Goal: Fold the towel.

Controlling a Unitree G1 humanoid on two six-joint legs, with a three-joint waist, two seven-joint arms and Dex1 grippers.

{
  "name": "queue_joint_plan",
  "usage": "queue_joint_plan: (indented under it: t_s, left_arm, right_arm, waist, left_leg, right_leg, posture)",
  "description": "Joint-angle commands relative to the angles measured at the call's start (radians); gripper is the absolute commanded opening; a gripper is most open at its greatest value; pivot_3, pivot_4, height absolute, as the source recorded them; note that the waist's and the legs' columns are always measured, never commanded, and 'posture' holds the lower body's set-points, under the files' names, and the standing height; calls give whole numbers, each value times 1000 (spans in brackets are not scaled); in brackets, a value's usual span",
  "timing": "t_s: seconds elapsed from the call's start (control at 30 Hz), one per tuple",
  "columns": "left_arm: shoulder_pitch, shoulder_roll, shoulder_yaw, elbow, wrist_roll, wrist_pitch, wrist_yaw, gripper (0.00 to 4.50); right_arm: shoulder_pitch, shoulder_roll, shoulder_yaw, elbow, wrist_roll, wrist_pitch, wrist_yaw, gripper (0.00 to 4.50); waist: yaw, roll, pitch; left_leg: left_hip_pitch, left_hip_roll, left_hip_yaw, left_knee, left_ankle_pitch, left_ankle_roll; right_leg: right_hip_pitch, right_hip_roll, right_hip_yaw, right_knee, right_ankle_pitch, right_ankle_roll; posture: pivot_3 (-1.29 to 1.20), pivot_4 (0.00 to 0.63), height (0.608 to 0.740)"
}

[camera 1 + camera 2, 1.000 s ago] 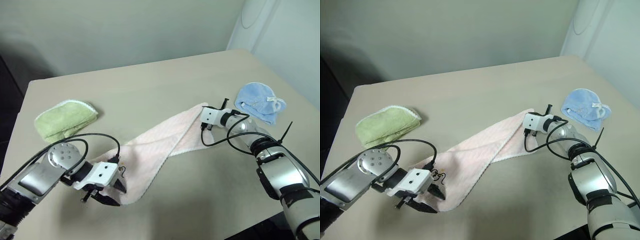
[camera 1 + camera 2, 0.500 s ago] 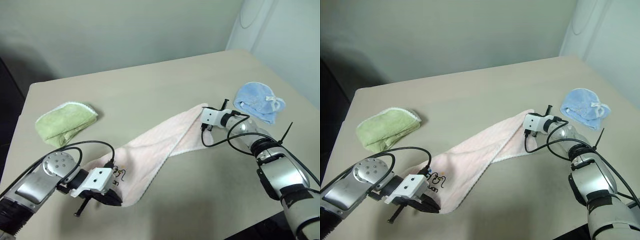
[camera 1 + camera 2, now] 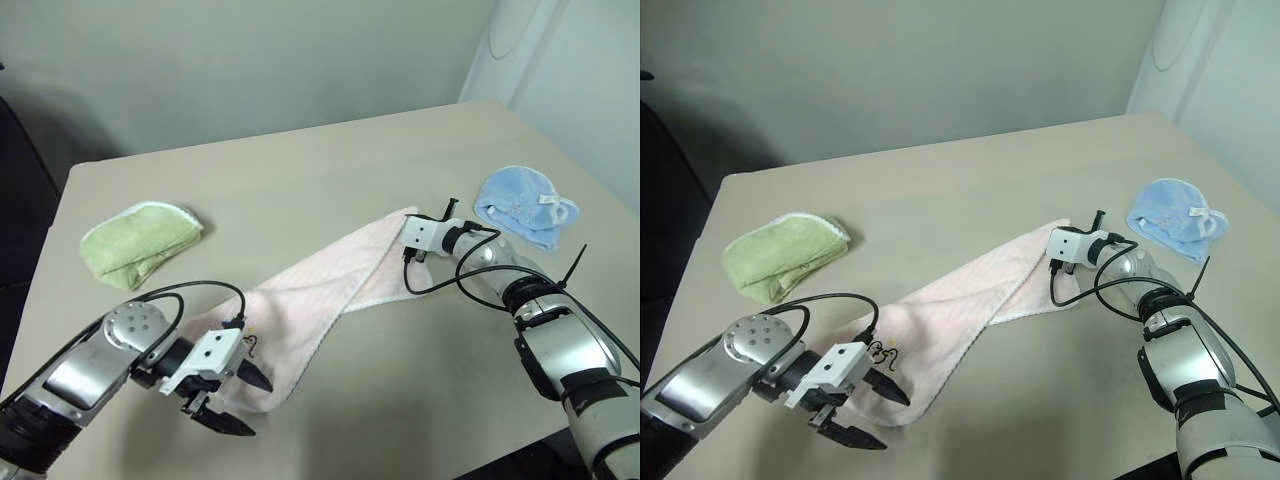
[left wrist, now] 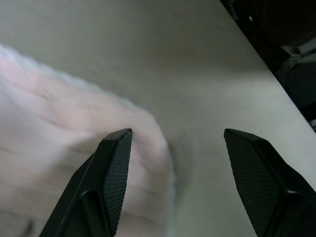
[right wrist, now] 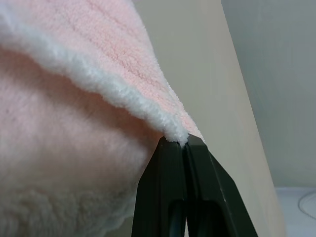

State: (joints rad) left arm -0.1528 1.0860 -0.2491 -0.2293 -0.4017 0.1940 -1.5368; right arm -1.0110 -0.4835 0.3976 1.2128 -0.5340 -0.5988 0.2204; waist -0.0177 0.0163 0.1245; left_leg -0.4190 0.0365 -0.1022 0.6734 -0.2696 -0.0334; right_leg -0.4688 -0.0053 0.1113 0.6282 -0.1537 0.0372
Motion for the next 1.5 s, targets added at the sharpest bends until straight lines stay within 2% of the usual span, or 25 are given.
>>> queue_joint_plan:
  t_s: [0.03,0.17,0.33,0.37,0.47,0.67,0.7,0.8,0.9,1.0,1.07,1.17,1.3,1.43,1.5]
  left_arm:
    - [-20,-32,-17,-17,60,-30,19,3323]
    - [-13,-44,-39,0,162,-108,34,3323]
    - [2,-40,-46,-31,194,-123,37,3323]
    - [-1,-45,-49,-36,206,-123,47,3162]
    - [-13,-57,-57,-36,234,-120,66,2419]
    - [-31,-79,-46,-46,217,-77,78,236]
    - [-30,-79,-44,-47,215,-75,77,47]
    - [-22,-77,-39,-50,210,-74,75,47]
    - [-18,-90,-5,-62,140,-29,76,47]
    - [-81,-126,96,-41,-25,129,107,47]
    - [-105,-138,127,-35,-73,188,119,47]
    - [-232,-219,285,72,-193,311,271,47]
    - [-373,-334,418,167,-272,425,486,47]
    - [-494,-430,483,246,-297,457,625,47]
    - [-598,-477,478,344,-254,407,684,47]
  right_arm:
    - [-7,-12,-15,-20,14,-10,8,0]
    - [-4,-20,-18,-27,16,-15,18,0]
    - [-1,-24,-18,-32,17,-17,25,0]
    - [0,-24,-18,-32,17,-17,25,0]
    - [0,-20,-17,-32,15,-15,25,0]
    - [-12,-8,-15,-28,14,-11,20,0]
    - [-13,-7,-15,-27,13,-11,19,0]
    - [-15,-5,-15,-26,12,-11,18,0]
    - [-18,-8,-17,-26,14,-11,16,0]
    - [-17,-21,-33,-33,28,-12,17,0]
    - [-16,-24,-38,-35,33,-13,18,0]
    - [3,-69,-77,-85,77,-31,50,0]
    - [24,-119,-127,-163,130,-25,88,0]
    - [8,-158,-162,-201,152,6,101,0]
    - [-44,-187,-171,-190,143,22,93,0]
  waist:
    - [-2,0,0]
    - [-4,0,0]
    - [-3,0,0]
    - [-3,0,0]
    - [-4,0,0]
    - [-4,0,0]
    - [-4,0,0]
    - [-4,0,0]
    - [-4,0,0]
    - [-1,0,0]
    - [1,0,0]
    - [5,0,1]
    - [6,0,1]
    - [4,0,1]
    - [5,0,1]
  left_leg:
    - [0,0,0,0,0,0]
    - [0,0,0,0,0,0]
    - [0,0,0,0,0,0]
    - [0,0,0,0,0,0]
    - [0,0,0,0,0,0]
    - [0,0,0,0,0,0]
    - [0,0,0,0,0,0]
    - [0,0,0,0,0,0]
    - [0,0,0,0,0,0]
    - [0,0,0,0,0,0]
    - [0,0,0,1,0,0]
    - [0,0,0,1,0,0]
    - [0,0,1,2,1,0]
    - [0,0,2,3,1,0]
    - [0,0,3,5,1,0]
  right_leg:
    - [0,0,0,0,0,0]
    - [0,0,0,0,0,0]
    - [1,0,0,0,0,0]
    - [1,0,0,0,0,0]
    - [1,0,0,0,0,0]
    - [1,0,0,0,0,0]
    - [1,0,0,0,0,0]
    - [1,0,0,0,0,0]
    - [1,0,0,0,0,0]
    - [1,0,0,0,0,0]
    - [1,0,-1,0,1,1]
    - [1,0,0,0,1,1]
    - [2,0,0,-1,6,10]
    - [3,-1,0,-3,7,12]
    - [3,-1,0,-3,8,13]
  posture:
    - [0,150,738]
    - [0,150,738]
    - [0,150,738]
    - [0,150,738]
    - [0,150,738]
    - [0,150,738]
    - [0,150,738]
    - [0,150,738]
    - [0,150,738]
    - [0,150,738]
    - [0,150,738]
    - [0,150,738]
    - [0,150,738]
    - [0,150,738]
    - [0,150,738]
